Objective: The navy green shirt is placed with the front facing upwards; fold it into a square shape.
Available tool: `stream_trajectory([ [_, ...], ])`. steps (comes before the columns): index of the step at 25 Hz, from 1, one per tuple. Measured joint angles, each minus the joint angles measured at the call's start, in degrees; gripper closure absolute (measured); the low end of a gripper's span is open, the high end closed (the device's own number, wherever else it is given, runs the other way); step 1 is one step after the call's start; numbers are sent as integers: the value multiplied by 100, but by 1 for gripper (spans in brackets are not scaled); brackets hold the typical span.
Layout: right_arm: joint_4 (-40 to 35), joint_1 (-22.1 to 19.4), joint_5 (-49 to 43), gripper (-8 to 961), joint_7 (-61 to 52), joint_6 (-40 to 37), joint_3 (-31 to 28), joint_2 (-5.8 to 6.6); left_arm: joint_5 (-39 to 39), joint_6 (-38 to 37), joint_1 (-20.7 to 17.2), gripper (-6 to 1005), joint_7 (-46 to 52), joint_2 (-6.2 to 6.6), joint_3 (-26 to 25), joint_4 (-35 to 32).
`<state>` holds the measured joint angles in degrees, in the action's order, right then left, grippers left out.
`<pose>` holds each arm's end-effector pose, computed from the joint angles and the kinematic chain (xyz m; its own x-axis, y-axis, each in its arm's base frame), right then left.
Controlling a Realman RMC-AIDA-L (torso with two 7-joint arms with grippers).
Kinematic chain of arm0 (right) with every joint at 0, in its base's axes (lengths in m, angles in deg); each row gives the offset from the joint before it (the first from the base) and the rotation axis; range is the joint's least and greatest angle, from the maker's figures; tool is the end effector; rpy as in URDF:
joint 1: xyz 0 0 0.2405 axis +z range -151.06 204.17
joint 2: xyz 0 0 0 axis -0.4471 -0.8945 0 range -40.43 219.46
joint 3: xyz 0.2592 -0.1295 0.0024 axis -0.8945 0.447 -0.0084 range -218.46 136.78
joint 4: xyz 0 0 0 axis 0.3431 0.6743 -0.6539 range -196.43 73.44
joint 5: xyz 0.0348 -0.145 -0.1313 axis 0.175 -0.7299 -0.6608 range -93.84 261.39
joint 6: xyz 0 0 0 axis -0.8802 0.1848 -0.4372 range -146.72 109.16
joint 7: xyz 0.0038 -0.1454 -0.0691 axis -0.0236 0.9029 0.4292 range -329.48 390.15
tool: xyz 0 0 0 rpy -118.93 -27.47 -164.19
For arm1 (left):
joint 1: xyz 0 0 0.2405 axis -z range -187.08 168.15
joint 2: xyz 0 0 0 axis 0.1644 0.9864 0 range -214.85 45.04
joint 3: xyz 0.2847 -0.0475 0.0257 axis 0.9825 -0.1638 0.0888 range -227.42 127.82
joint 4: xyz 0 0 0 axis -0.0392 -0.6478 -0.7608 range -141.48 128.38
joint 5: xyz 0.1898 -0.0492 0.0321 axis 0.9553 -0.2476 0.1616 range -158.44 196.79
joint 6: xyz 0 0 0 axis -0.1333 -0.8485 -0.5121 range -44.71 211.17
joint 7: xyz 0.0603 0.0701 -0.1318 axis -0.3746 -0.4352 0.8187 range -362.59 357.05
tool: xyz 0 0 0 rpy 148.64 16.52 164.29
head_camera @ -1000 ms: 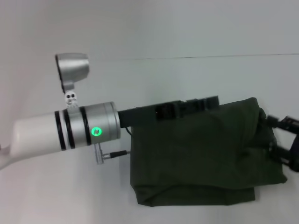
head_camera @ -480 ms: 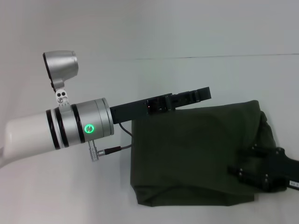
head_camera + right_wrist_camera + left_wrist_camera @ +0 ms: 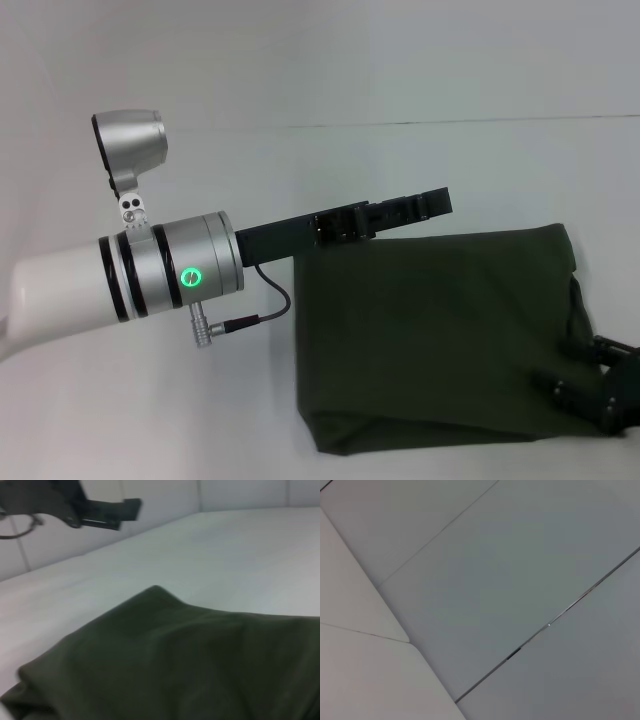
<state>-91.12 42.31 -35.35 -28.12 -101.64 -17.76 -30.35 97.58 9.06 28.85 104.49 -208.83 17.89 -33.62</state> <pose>0.3850 0.2586 -0.0328 0.7556 -0.3854 -0.5297 -0.6205 -0.6802 -0.3903 -0.1667 0.3679 -0.1068 0.3194 0.7347 0.5985 0.7136 -0.6020 0.3583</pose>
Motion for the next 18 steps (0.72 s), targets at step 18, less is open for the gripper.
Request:
stream_trajectory([
  [18,230,753,399,293,-273,-113,-899,-2,0,13,0,93,-7,0,-2,0],
])
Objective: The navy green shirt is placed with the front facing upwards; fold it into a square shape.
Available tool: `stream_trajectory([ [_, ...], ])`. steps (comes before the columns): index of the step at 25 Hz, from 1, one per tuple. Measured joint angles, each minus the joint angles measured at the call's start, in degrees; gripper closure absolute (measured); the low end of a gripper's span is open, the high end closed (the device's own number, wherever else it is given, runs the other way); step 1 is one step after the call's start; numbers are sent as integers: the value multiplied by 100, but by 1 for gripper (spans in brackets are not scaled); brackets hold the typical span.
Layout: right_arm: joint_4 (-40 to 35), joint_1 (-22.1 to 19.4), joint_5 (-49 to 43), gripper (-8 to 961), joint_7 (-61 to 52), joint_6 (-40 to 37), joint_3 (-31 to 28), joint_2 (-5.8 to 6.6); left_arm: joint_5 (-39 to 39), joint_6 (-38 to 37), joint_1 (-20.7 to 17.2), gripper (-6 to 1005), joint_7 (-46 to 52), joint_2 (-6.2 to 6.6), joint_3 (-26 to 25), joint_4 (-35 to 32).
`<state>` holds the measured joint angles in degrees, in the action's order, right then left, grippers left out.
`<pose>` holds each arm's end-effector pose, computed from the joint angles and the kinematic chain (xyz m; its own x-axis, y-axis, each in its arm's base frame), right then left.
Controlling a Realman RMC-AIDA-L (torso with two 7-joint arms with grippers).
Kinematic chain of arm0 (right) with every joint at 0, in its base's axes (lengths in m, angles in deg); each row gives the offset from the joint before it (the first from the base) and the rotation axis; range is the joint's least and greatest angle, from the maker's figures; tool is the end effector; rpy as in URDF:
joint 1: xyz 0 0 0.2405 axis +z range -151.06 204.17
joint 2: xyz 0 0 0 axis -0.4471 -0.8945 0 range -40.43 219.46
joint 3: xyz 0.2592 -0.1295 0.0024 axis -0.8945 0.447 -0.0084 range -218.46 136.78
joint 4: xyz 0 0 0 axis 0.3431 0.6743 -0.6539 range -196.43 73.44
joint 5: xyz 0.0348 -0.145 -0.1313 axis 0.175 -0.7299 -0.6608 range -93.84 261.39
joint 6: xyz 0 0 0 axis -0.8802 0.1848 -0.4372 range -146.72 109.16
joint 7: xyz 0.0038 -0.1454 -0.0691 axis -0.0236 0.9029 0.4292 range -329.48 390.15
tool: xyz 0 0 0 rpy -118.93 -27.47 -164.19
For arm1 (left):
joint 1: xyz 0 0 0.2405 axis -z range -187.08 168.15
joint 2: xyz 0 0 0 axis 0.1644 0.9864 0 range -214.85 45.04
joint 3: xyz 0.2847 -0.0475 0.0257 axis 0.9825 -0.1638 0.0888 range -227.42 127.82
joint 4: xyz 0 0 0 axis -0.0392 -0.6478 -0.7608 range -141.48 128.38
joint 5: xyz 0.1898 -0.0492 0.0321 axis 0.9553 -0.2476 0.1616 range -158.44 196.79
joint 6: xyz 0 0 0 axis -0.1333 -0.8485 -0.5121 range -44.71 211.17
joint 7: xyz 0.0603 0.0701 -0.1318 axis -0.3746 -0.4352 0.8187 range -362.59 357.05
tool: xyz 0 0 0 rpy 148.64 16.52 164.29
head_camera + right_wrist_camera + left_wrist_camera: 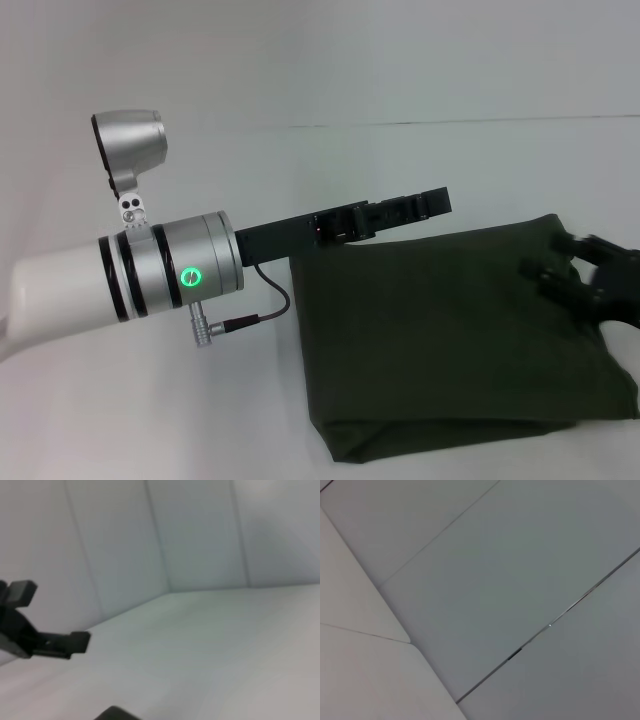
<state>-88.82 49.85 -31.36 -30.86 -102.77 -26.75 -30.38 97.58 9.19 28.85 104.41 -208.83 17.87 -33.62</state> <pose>0.3496 0.3139 -0.0132 0.6659 -0.2778 -0.6924 -0.6686 -0.6341 -0.3885 -0.1669 0.3682 -0.1068 0.3197 0.7336 0.5997 0.7145 -0.6023 0.3559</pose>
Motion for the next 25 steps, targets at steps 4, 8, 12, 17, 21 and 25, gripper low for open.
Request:
stream_trajectory([
  [4,226,230,-3,294,-49,574,302,-1,0,4,0,94,-3,0,-7,1],
  [8,300,271,16,294,-142,1115,317,11,0,-18,-21,96,-5,6,-57,0],
  [12,370,352,31,294,-241,1597,312,11,0,-21,-39,97,-5,9,-98,0],
  [17,518,529,36,294,-269,1988,310,9,5,-34,-70,98,-5,17,-123,-1],
  [21,352,462,233,294,-270,1579,188,15,206,-146,-196,100,12,102,-265,-82],
  [25,-147,50,836,294,-313,769,105,38,964,-417,-338,101,348,258,-825,-278],
])
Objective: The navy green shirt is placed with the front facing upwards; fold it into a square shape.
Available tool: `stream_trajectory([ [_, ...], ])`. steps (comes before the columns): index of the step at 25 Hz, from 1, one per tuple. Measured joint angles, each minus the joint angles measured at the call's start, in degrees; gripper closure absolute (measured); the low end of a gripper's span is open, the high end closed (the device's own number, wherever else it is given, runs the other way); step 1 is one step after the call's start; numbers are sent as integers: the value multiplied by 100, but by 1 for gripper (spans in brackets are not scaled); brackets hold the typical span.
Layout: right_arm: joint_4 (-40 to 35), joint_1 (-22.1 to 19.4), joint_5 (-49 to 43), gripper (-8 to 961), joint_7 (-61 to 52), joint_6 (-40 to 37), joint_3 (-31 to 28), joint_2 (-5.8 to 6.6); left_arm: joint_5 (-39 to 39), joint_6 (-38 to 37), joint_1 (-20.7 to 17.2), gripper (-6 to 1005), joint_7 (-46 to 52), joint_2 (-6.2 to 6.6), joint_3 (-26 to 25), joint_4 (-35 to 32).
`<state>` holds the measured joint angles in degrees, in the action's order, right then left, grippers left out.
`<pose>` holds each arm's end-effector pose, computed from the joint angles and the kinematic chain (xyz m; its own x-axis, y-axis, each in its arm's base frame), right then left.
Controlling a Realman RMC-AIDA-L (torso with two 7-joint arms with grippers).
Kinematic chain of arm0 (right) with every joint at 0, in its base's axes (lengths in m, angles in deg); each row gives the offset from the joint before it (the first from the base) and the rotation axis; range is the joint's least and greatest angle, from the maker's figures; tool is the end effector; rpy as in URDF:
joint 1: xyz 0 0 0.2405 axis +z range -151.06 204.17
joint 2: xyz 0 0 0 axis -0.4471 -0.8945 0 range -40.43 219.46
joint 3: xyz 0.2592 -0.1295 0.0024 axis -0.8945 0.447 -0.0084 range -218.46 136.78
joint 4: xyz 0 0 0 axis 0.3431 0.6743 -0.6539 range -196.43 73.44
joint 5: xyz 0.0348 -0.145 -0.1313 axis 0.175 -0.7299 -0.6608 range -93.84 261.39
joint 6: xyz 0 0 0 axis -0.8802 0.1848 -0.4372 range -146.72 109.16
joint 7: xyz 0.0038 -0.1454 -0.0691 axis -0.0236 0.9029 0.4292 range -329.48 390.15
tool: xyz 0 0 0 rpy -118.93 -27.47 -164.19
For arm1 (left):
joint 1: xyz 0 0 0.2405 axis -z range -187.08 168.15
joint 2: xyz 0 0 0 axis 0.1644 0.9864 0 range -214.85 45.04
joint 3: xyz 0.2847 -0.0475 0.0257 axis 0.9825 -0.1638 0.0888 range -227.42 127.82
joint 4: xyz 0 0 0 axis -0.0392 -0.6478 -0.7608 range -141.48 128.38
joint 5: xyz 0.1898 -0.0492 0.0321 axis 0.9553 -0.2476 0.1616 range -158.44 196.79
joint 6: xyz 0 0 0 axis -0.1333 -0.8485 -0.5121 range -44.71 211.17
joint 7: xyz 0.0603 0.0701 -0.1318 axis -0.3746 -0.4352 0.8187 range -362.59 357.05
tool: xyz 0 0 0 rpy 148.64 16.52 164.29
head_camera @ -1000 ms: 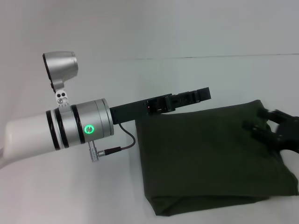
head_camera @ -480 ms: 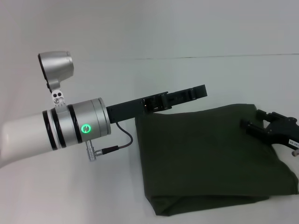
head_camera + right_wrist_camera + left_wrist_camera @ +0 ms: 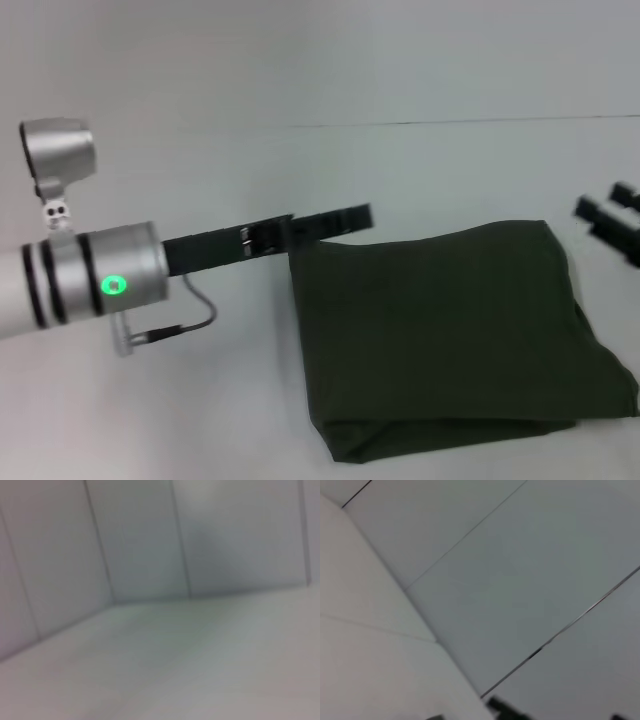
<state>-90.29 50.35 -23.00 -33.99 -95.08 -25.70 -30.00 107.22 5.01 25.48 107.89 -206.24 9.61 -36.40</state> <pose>0.3618 0.3389 0.0133 0.6210 -0.2546 -0.7413 -0.7454 -0.4844 -0.4581 -0.2049 0.3667 -0.0769 0.3176 0.7436 0.5883 0.7593 -0.5711 0.3120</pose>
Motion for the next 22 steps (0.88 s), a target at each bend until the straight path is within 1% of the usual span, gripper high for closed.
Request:
stream_trajectory([
  [2,-211,-184,262,294,-34,-297,-14,5,797,-54,-22,101,604,97,-336,-199],
  [5,-407,-339,458,295,-87,-522,-18,9,1979,-63,12,102,1597,194,-665,-524],
  [6,-417,-357,465,295,-92,-555,-18,8,2321,-67,40,103,1881,209,-716,-606],
  [9,-427,-384,471,295,-85,-615,-15,-4,2943,-113,144,103,2599,244,-749,-734],
  [14,-412,-387,464,295,-46,-649,20,-17,3041,-131,238,105,2798,264,-718,-665],
  [18,-420,-351,455,295,-45,-678,23,-18,3120,33,381,106,2813,262,-685,-416],
  [22,-433,-311,443,295,-51,-702,33,-9,3282,338,534,107,2798,194,-687,-133],
])
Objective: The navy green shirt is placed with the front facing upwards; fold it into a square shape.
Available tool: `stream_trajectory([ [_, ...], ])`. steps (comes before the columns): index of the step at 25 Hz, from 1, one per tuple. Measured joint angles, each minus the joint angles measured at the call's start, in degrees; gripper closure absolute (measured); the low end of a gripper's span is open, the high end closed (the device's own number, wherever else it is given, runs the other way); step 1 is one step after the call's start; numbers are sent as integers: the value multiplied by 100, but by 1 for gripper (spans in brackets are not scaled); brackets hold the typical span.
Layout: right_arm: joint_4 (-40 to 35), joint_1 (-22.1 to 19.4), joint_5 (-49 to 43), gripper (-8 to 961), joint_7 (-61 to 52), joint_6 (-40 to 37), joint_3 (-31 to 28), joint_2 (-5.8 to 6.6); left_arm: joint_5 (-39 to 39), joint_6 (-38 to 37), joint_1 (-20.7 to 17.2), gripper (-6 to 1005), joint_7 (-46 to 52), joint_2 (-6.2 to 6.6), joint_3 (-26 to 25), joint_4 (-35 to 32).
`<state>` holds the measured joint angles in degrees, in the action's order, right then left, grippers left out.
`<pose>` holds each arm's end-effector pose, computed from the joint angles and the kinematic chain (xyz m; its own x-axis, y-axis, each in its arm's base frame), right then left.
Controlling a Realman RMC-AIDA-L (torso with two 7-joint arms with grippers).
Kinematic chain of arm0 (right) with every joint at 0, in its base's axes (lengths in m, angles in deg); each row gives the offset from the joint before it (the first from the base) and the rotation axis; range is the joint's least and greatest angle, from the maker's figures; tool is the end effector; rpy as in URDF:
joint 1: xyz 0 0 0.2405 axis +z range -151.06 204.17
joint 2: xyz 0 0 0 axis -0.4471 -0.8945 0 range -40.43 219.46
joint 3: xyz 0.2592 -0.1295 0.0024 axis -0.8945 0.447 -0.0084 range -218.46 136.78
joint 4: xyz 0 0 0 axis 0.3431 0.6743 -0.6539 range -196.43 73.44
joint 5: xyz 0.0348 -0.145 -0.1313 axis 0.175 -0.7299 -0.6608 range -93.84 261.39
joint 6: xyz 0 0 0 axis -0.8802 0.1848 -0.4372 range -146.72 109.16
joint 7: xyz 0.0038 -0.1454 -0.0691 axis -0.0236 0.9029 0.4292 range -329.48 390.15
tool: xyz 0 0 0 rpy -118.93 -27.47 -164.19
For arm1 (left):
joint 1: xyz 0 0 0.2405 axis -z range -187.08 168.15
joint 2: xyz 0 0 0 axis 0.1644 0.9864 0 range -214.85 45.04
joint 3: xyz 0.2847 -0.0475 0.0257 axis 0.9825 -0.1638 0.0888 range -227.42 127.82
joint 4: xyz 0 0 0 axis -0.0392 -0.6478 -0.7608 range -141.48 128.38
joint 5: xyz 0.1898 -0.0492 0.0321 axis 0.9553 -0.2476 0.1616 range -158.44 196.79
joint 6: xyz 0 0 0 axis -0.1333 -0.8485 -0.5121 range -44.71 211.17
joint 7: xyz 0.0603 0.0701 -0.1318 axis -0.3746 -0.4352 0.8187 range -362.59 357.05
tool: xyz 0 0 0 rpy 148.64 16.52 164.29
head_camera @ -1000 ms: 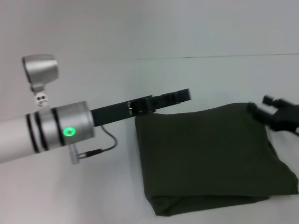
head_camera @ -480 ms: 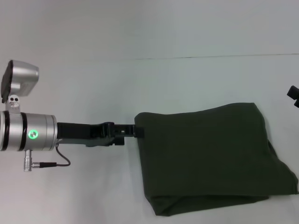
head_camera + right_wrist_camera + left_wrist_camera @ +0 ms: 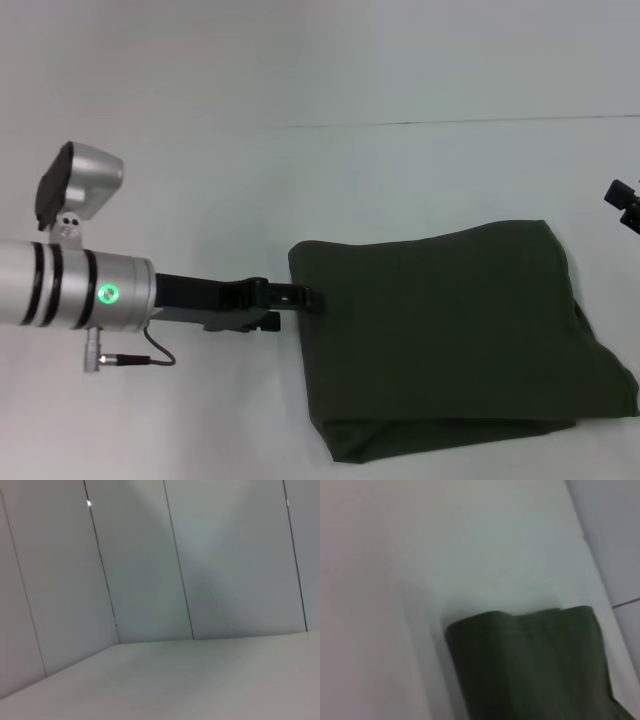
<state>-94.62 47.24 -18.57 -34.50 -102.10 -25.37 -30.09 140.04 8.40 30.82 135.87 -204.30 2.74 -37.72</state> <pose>0.3582 0.3220 0.0375 0.6121 -0.1606 -0.7743 -0.7247 -0.5058 -0.4680 -0.2488 0.3758 -0.0854 0.2056 0.9464 0.2490 0.9636 -0.2402 0.1172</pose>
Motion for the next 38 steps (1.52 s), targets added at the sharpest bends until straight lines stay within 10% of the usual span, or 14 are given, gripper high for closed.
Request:
stream_trajectory([
  [26,-37,45,-3,292,-29,8,0,26,-42,835,261,115,-133,-354,169,195],
  [38,-39,52,26,291,-38,-9,0,26,-18,827,305,749,-212,-365,230,182],
])
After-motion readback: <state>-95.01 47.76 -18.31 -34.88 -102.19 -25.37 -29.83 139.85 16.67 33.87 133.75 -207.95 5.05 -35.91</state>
